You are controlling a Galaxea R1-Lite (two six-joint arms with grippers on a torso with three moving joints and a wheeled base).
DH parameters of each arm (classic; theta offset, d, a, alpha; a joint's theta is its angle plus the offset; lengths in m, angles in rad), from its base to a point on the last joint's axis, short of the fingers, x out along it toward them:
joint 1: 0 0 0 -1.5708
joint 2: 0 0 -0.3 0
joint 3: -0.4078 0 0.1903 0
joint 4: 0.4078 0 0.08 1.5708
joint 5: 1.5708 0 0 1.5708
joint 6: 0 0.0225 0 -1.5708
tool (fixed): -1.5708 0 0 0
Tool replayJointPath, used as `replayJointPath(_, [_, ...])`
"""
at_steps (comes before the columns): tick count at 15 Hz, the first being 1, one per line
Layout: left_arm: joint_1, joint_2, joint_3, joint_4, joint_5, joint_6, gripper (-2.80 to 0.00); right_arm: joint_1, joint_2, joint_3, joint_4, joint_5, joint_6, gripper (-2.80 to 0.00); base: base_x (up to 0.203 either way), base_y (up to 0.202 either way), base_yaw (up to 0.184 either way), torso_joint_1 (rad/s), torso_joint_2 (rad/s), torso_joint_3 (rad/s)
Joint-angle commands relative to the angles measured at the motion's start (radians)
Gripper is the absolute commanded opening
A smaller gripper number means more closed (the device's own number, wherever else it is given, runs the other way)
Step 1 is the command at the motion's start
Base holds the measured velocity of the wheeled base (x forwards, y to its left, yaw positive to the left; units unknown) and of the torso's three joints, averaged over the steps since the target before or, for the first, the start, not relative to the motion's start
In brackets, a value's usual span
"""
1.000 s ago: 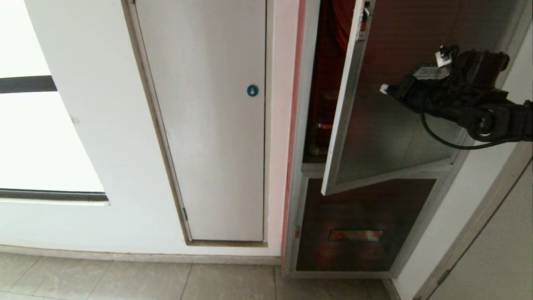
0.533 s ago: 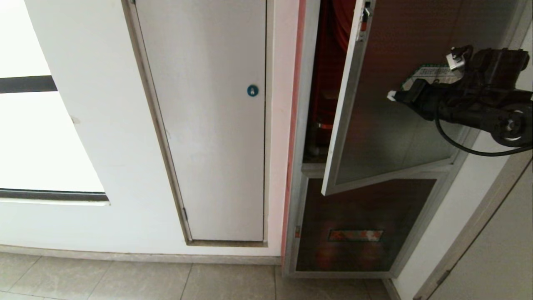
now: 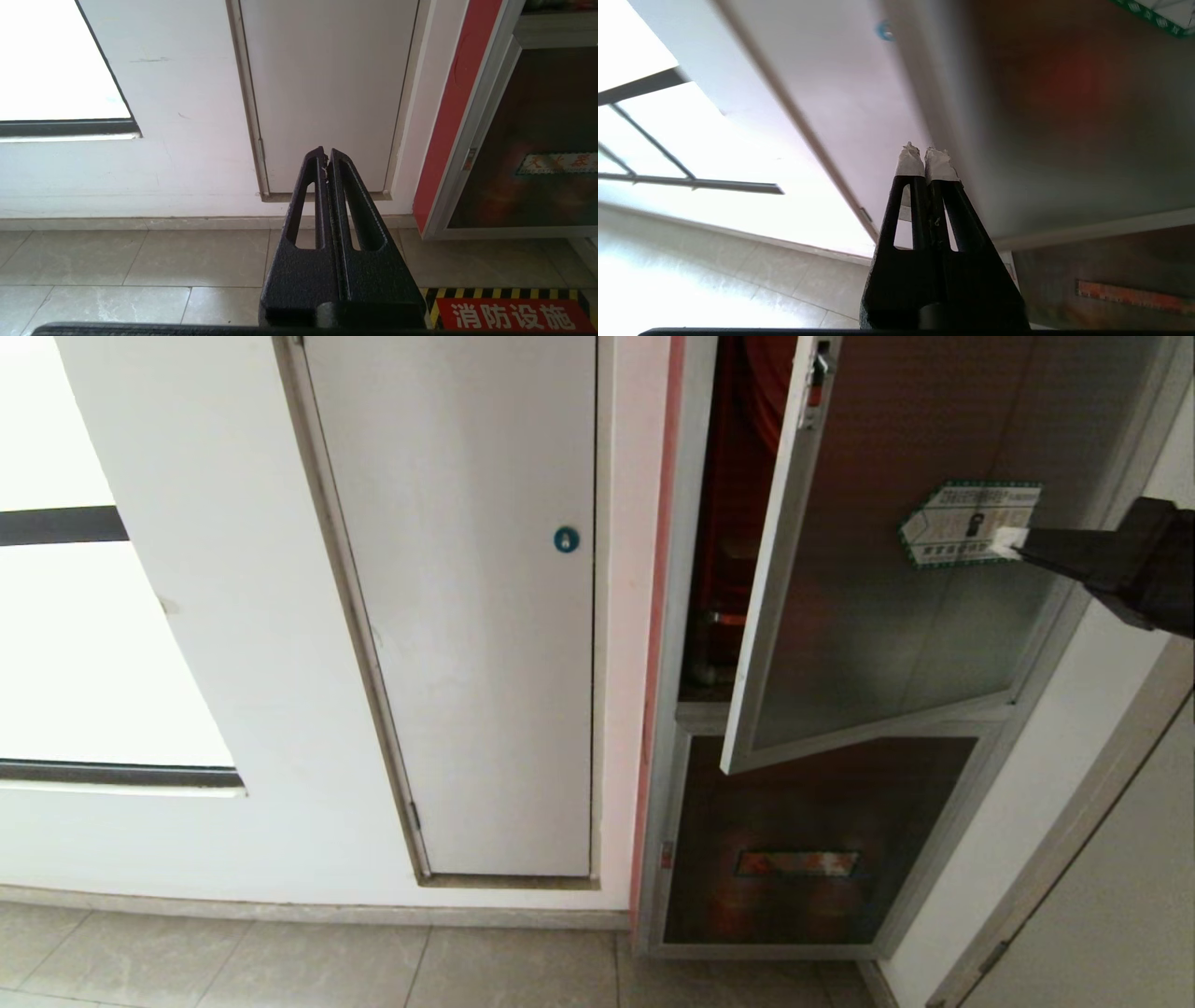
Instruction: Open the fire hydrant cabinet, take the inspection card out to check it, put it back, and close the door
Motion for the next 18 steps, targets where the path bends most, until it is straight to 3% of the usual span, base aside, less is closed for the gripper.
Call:
replayJointPath(1, [0.001, 0.001, 0.002, 0.0, 0.0, 0.0, -2.8, 0.001, -0.233, 0.081, 0.018, 0.015, -0.001, -2.8, 0.0, 0.0, 0.0, 0.0, 0.0, 0.0])
replayJointPath(3, [0.001, 0.001, 0.002, 0.0, 0.0, 0.0, -2.8, 0.001, -0.41, 0.123, 0.133, 0.062, -0.007, -2.8, 0.0, 0.0, 0.0, 0.0, 0.0, 0.0])
replayJointPath(5, [0.0, 0.001, 0.002, 0.0, 0.0, 0.0, -2.8, 0.001, -0.572, 0.138, 0.33, 0.131, -0.025, -2.8, 0.0, 0.0, 0.0, 0.0, 0.0, 0.0])
replayJointPath(9, [-0.001, 0.001, 0.002, 0.0, 0.0, 0.0, -2.8, 0.006, -0.769, 0.16, 0.721, 0.213, -0.158, -2.8, 0.0, 0.0, 0.0, 0.0, 0.0, 0.0])
replayJointPath(11, [0.0, 0.001, 0.002, 0.0, 0.0, 0.0, -2.8, 0.022, -0.84, 0.202, 0.769, 0.216, -0.195, -2.8, 0.0, 0.0, 0.0, 0.0, 0.0, 0.0])
replayJointPath(18, [0.001, 0.001, 0.002, 0.0, 0.0, 0.0, -2.8, 0.045, -1.105, 0.393, 0.785, 0.218, -0.204, -2.8, 0.0, 0.0, 0.0, 0.0, 0.0, 0.0])
